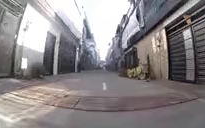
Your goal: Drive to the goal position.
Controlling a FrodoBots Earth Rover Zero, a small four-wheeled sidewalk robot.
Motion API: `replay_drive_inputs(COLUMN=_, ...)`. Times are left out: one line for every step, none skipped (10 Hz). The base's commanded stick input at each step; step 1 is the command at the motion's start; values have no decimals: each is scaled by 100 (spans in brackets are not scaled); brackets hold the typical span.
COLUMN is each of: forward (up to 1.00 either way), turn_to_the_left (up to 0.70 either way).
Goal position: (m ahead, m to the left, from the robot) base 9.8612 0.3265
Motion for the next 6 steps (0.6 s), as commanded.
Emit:
replay_drive_inputs(forward=100, turn_to_the_left=0)
replay_drive_inputs(forward=100, turn_to_the_left=0)
replay_drive_inputs(forward=100, turn_to_the_left=0)
replay_drive_inputs(forward=100, turn_to_the_left=0)
replay_drive_inputs(forward=100, turn_to_the_left=0)
replay_drive_inputs(forward=100, turn_to_the_left=0)
